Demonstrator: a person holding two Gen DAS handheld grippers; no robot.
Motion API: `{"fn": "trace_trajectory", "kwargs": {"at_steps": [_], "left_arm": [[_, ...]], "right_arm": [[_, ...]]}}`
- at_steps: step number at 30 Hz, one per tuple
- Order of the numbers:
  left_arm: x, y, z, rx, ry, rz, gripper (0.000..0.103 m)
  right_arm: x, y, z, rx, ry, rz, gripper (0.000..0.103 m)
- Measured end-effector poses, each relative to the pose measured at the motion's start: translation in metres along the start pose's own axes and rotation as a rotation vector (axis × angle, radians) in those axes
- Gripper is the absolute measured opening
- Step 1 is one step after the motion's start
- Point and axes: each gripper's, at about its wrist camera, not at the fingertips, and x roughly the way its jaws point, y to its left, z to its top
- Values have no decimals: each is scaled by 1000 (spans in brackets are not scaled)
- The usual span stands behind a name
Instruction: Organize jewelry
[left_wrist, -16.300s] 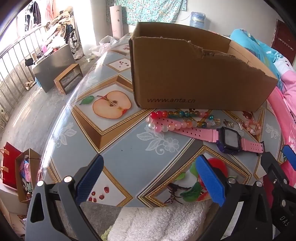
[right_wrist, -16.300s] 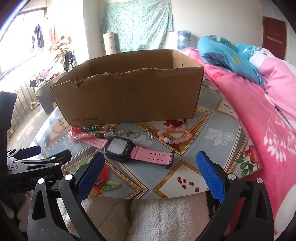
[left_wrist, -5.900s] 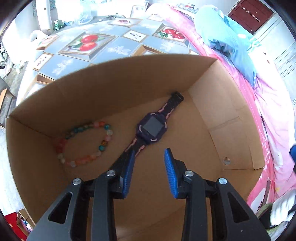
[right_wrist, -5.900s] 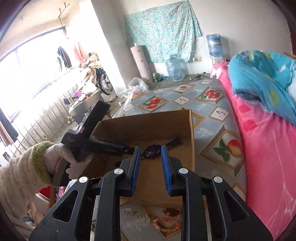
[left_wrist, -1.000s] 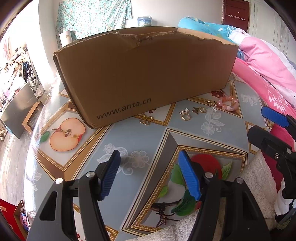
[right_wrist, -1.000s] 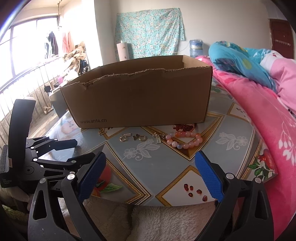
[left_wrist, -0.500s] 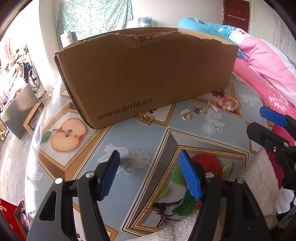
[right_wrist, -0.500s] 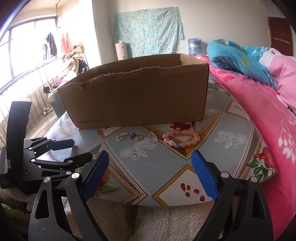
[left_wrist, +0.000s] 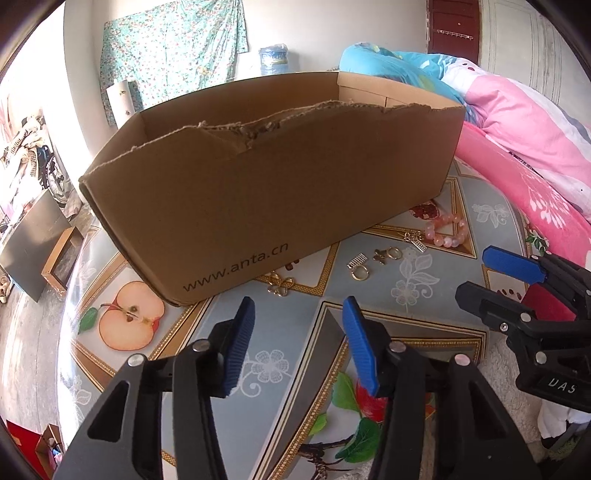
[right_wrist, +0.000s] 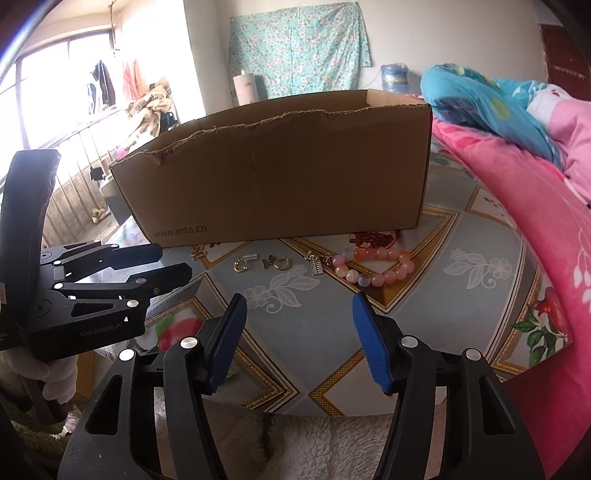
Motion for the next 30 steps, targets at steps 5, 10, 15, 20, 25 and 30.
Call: {"fn": "trace_trajectory", "kwargs": {"at_steps": [5,10,15,20,25,30], "left_arm": [[13,2,9,48,13,12,22],[25,6,17,50,28,-26,20],[34,7,22,61,55,-38,16],[33,9,21,45,79,-72,16],[27,5,14,26,86,-102,16],[20,-5,7,2,95,-125,16]], "right_arm": [[8,1,1,-3,25,6,56],[13,1,1,3,39,11,56],[15,3,2,2,43,14,56],[12,6,4,-5,36,0,56],[6,5,5,10,28,-10,56],[6,8,6,3,32,-11,56]]}}
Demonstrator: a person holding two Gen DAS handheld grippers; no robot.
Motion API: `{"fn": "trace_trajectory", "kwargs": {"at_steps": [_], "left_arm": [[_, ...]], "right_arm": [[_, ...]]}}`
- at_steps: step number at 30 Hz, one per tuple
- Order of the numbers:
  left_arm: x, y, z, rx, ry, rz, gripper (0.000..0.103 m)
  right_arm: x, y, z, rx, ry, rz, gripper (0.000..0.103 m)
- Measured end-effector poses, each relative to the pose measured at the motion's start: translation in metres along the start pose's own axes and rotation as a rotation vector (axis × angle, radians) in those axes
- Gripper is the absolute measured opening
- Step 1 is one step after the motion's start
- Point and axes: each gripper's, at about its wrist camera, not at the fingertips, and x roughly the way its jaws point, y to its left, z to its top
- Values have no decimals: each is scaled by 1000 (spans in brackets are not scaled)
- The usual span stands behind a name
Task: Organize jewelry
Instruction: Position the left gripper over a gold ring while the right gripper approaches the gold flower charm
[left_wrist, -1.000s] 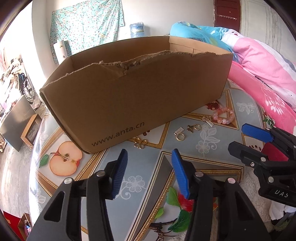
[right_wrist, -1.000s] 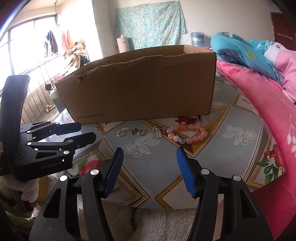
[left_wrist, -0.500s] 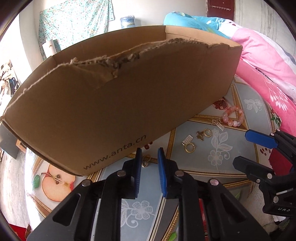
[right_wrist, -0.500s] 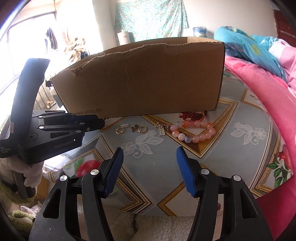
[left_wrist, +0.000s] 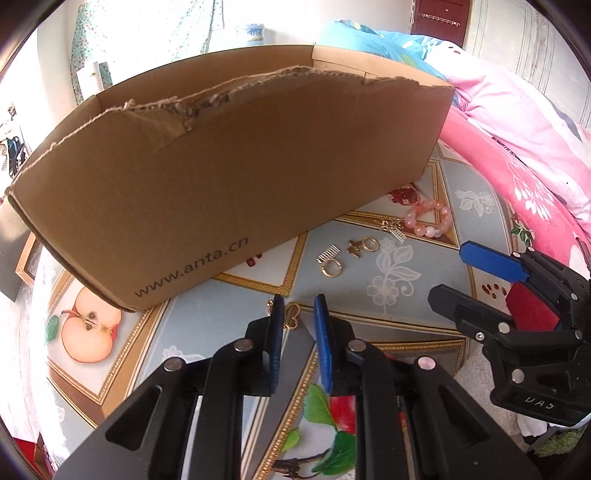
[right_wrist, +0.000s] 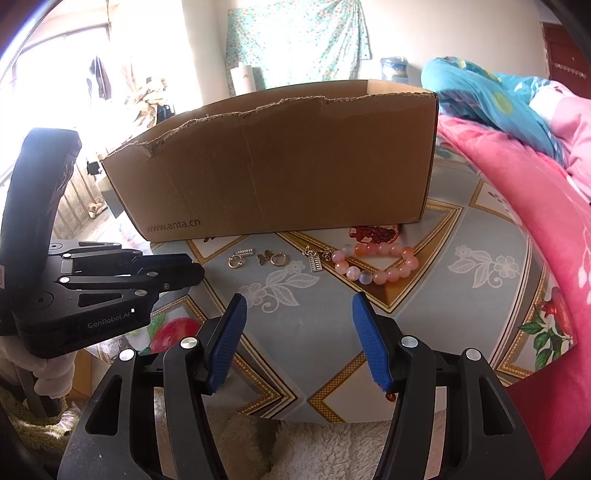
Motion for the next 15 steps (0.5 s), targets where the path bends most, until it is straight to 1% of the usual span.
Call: {"fn": "trace_trajectory", "kwargs": {"at_steps": [2,5,8,12,15], "left_arm": [[-1,-3,-2,-16,-4,-12,16],[-7,-6,-4,-11,-32,4,16],[-13,-2,-4,-27,-50,2,16],[-12,7,-5,-53,-35,9,16],[-8,10,-6,-84,-15,-19,16]], "right_arm": [[-1,2,-1,8,1,3,56],[-4,4,-2,9,-3,0,56],[-7,2,-5,-1,-10,-8,56],[-5,-2,-5,19,0,-2,56],[-7,-1,-6,9,-8,-10,56]]}}
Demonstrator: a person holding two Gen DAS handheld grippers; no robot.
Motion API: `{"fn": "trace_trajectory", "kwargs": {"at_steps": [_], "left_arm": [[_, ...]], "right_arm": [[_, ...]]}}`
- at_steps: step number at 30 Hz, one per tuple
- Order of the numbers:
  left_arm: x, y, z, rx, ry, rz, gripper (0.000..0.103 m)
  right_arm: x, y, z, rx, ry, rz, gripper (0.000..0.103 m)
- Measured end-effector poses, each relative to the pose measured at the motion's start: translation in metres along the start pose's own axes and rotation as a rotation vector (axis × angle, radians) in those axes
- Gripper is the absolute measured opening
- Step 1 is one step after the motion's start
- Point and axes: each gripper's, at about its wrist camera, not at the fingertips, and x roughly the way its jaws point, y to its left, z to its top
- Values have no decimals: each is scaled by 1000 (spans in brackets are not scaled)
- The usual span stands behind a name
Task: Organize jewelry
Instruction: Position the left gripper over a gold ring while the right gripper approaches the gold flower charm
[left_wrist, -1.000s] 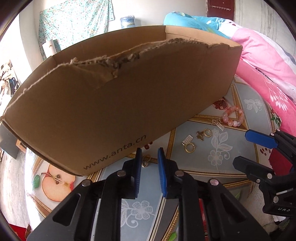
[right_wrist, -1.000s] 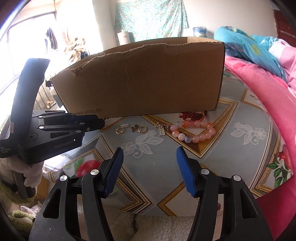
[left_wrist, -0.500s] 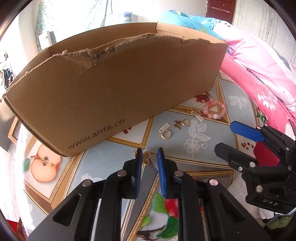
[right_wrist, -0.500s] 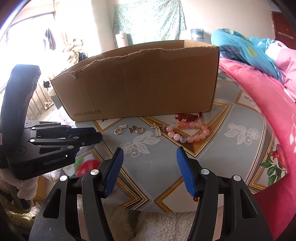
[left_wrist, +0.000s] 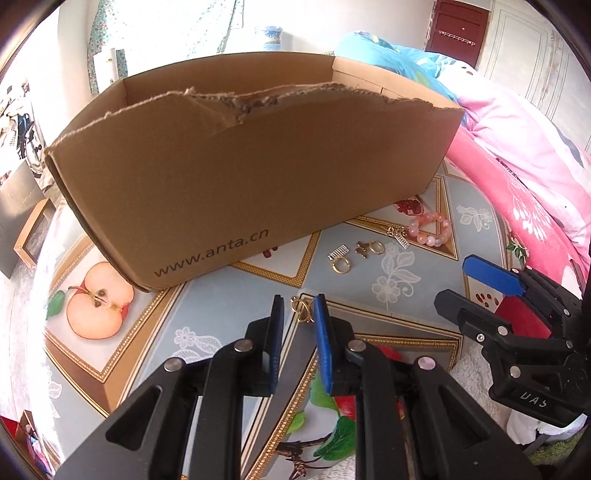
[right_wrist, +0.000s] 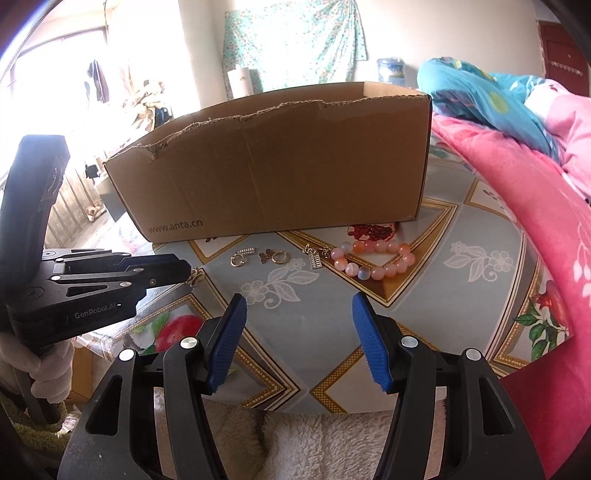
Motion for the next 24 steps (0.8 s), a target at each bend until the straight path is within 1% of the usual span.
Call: {"fn": "trace_trajectory", "kwargs": {"at_steps": [4,7,18,21,22,24], "left_arm": [[4,-4,-2,0,11,-19,16],[4,-6,-3,-8,11,-44,16],[4,-14,-7,0,3,-104,16],[0,-13,-7,8,-13,-94,19],[-2,-13,-6,15,-23,-79,23],[-3,-11,-6,32,-34,-43,24]], "right_arm": [[2,-2,-1,16,14,4,56],[2,-1,-2,6,6,-2,56],[8,-1,-4,22,26,5,56],[8,-2,-4,24,24,5,56],[8,-2,-4,20,23,3,56],[10,-3,-4,22,30,3,56]]}}
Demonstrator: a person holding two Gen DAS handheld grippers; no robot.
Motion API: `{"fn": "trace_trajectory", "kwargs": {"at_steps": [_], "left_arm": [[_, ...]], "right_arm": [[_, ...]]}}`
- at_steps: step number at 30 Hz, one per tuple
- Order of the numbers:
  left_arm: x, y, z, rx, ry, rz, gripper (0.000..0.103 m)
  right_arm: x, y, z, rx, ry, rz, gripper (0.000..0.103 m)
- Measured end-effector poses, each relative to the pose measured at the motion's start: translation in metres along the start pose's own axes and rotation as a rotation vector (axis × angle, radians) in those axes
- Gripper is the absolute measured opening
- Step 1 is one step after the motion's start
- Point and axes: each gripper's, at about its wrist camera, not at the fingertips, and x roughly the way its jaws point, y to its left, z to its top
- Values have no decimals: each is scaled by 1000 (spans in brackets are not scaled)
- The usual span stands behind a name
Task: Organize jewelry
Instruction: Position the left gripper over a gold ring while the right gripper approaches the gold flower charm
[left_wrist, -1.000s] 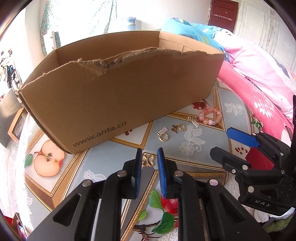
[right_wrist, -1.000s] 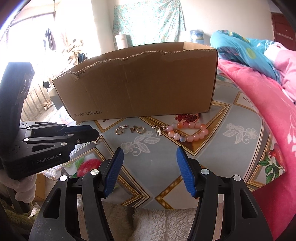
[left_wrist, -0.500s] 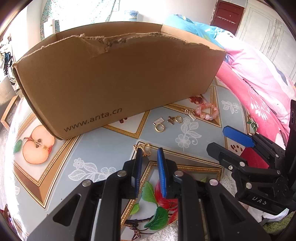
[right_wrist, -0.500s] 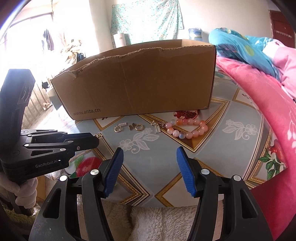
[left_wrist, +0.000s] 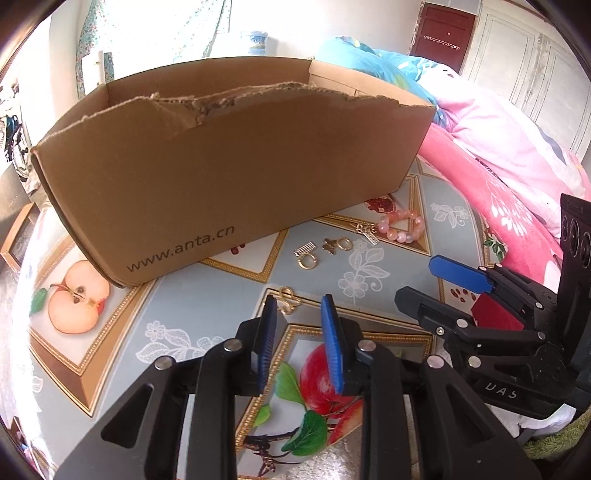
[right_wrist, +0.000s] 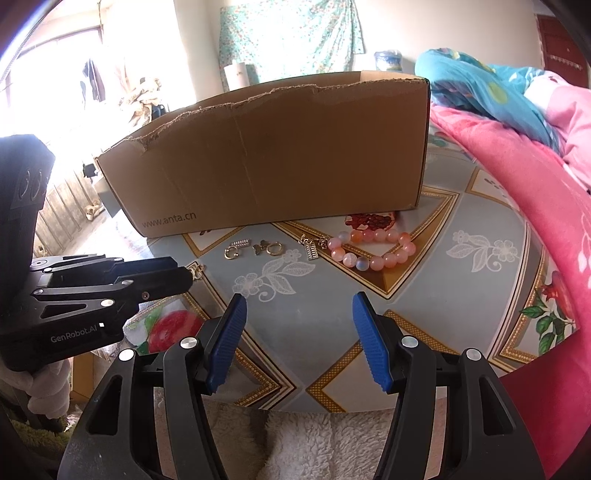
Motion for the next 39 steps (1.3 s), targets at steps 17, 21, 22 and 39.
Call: {"fn": "trace_trajectory", "kwargs": {"at_steps": [17,21,22,39], "left_arm": [[11,4,2,-20,14,-22,24],[12,1,1,-20,13,-32,25],[13,0,2,-15,14,-27,25],[8,10,8,20,-22,99,25]], "right_arm": [[1,-3,1,4,7,-4,56],[-1,-3,3,-6,-5,-9,56],[-1,-3,3,-2,-5,-7,56],[-11,7,1,-38,-30,15,56]]}}
